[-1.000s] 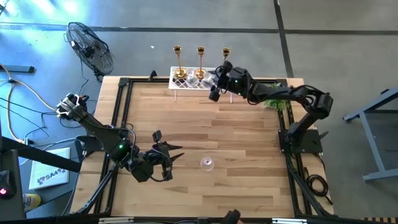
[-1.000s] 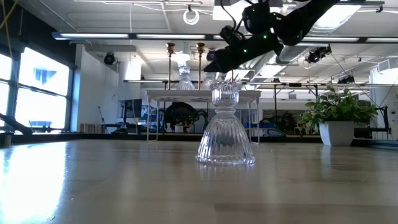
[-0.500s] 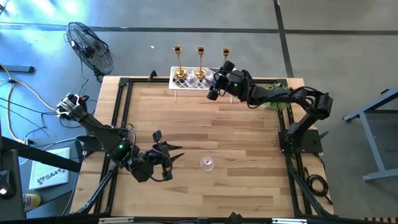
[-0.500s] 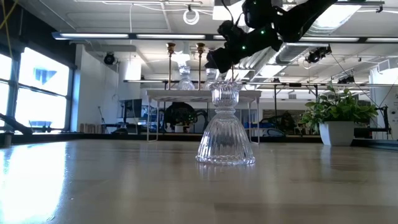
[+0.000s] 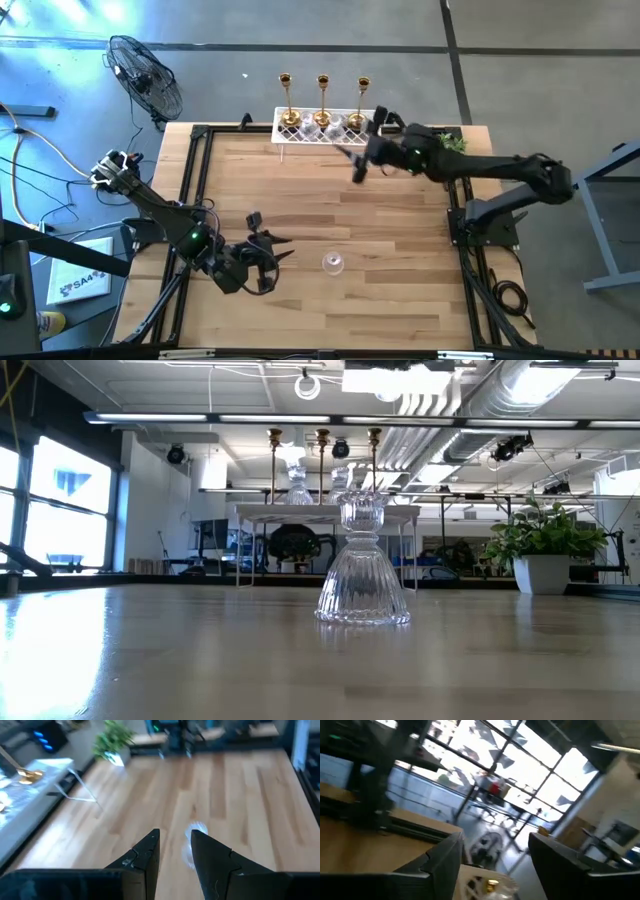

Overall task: Pick & Place candle stick holders
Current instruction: Put the glass candle holder on the shelf

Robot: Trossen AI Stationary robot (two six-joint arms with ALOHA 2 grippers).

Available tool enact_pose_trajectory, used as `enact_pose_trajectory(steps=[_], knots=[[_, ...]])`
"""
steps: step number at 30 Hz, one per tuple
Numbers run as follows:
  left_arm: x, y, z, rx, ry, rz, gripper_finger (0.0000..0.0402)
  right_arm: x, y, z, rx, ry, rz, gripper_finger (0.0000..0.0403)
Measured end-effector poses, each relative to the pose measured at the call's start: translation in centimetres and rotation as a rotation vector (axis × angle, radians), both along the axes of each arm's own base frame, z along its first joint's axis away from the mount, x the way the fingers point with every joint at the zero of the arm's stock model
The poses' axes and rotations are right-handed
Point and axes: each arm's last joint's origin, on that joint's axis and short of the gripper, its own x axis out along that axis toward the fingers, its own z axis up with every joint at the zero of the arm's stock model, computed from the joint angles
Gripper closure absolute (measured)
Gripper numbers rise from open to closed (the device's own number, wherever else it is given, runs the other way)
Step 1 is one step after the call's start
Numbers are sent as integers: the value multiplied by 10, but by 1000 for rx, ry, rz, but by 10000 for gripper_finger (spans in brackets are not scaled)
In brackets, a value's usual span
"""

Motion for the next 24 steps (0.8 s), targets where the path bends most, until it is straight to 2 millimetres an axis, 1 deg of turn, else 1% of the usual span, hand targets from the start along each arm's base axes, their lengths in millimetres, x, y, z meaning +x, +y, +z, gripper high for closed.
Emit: enact_pose_trajectory(steps=[4, 7, 10, 14, 16, 18, 23, 24], knots=[[0, -2, -6, -13, 61, -63, 293, -26, 37, 16, 89, 38, 216, 178], [4, -5, -8, -45, 43, -54, 293, -50, 63, 23, 169, 71, 414, 178], [8, -9, -9, -95, 17, -49, 293, -71, 83, 23, 264, 125, 624, 179], [14, -13, -14, -80, 17, -54, 293, -96, 104, 20, 330, 205, 854, 179], [20, -18, -18, -89, 1, -59, 293, -106, 113, 17, 366, 250, 903, 178], [26, -23, -25, -94, 12, -78, 293, -112, 119, 11, 404, 289, 929, 178], [45, -39, -56, -29, 64, -131, 293, -119, 131, -11, 458, 355, 922, 178], [48, -39, -60, -12, 73, -127, 293, -120, 133, -17, 467, 373, 912, 178]])
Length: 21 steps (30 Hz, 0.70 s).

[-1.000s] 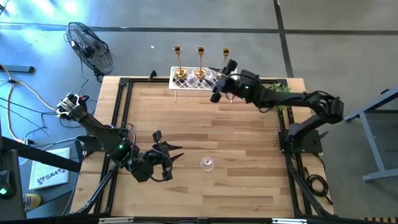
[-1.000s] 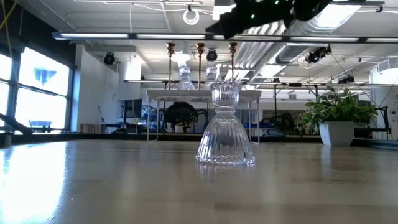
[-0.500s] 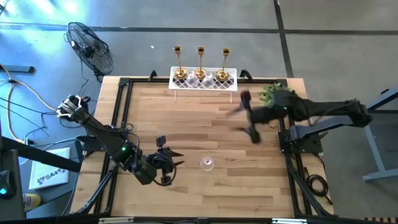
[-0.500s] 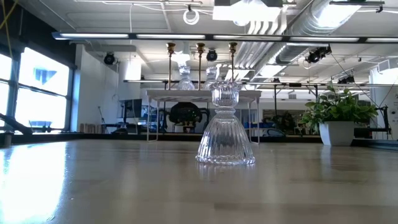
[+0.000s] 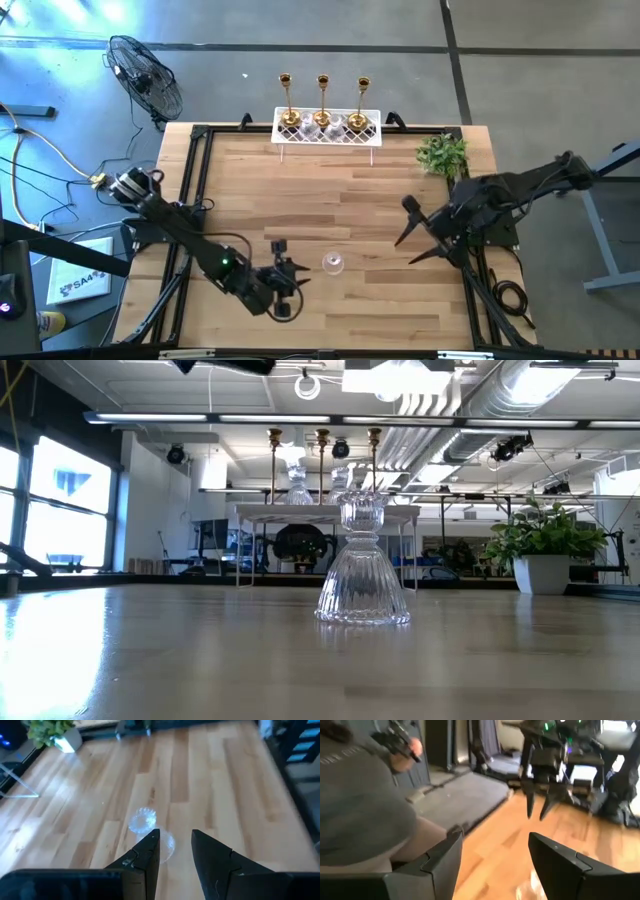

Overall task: Pick & Place candle stick holders
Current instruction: Put the glass candle holder on the shelf

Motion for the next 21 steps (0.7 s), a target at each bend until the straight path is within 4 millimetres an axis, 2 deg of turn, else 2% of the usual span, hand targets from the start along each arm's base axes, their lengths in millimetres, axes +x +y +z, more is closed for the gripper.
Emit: enact_pose_trajectory(steps=[5, 10, 21], knots=[[12, -1, -18, -4, 22, 31, 293, 1, 6, -24, -14, 49, -80, 178], [20, -3, -24, -32, 20, -9, 293, 2, 9, -42, -21, 64, -89, 178], [24, -2, -22, 1, 10, -60, 293, 3, 8, -49, -19, 59, -105, 178]])
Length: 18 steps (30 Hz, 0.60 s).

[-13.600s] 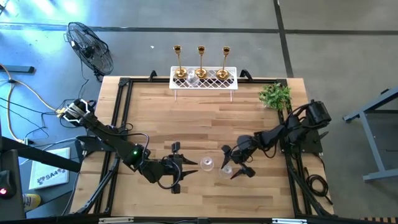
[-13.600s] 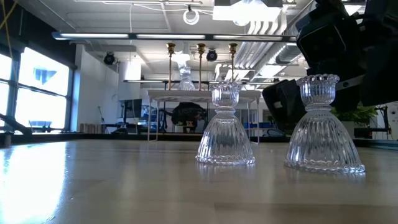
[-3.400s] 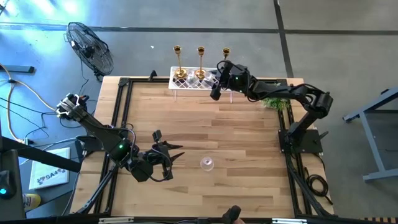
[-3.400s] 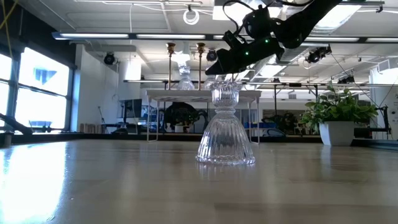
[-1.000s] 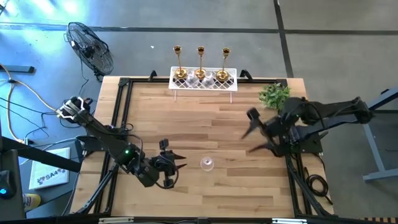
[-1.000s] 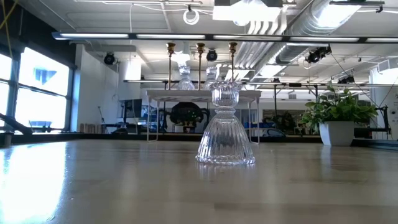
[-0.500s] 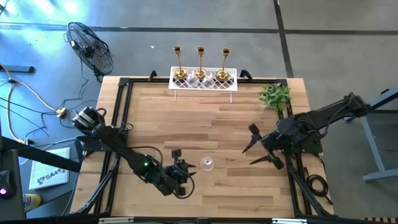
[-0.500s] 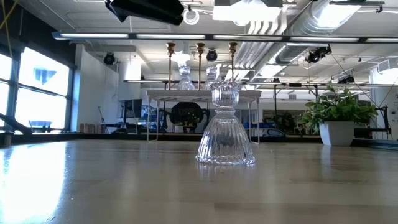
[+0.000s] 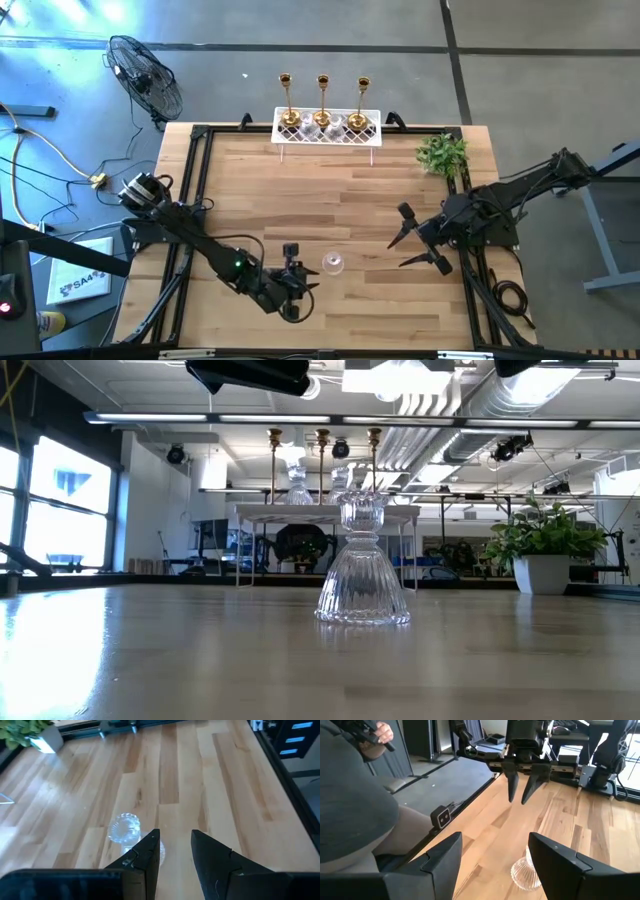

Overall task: Pick & Place candle stick holders
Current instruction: Put the glass candle holder on the shelf

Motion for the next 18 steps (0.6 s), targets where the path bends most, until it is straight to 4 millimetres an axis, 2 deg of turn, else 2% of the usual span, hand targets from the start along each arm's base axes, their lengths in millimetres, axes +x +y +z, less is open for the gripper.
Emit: enact_pose_trajectory(steps=[5, 8, 12, 18], knots=[[0, 1, 0, 4, -4, 12, 292, 0, 0, 0, 0, 0, 0, 178], [0, 1, 0, -5, -5, 17, 276, 0, 0, 0, 0, 1, 0, 179], [0, 1, 0, -8, -12, 36, 220, 0, 0, 0, 0, 1, 0, 178], [0, 3, 1, -18, -40, 109, 102, 0, 0, 0, -1, 6, -1, 179]])
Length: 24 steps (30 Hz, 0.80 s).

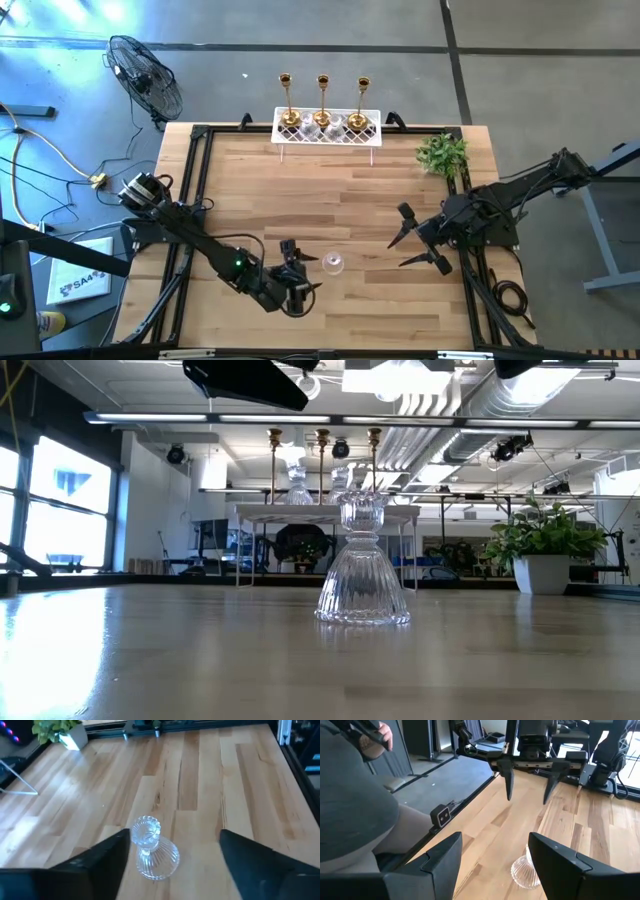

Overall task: Pick & Place candle stick holders
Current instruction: Put the glass candle holder on the shelf

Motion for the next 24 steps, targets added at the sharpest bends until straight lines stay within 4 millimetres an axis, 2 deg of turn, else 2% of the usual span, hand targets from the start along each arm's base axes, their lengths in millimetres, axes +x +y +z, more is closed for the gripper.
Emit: enact_pose_trajectory(steps=[5, 11, 16, 21, 24], knots=[[0, -1, 0, -69, -5, 4, 36, 0, 0, -1, 3, 18, -2, 178], [2, -1, 4, -84, -67, 51, 15, -1, 0, -2, -33, 1, 13, 178], [13, 3, -20, -65, -39, 137, 21, 0, -1, -3, -45, 10, -29, 178], [35, 14, -47, -129, -29, 193, 27, 0, -2, -3, -48, 15, -33, 178], [41, 21, -55, -191, 6, 177, 27, -1, -1, -3, -34, 24, -28, 178]])
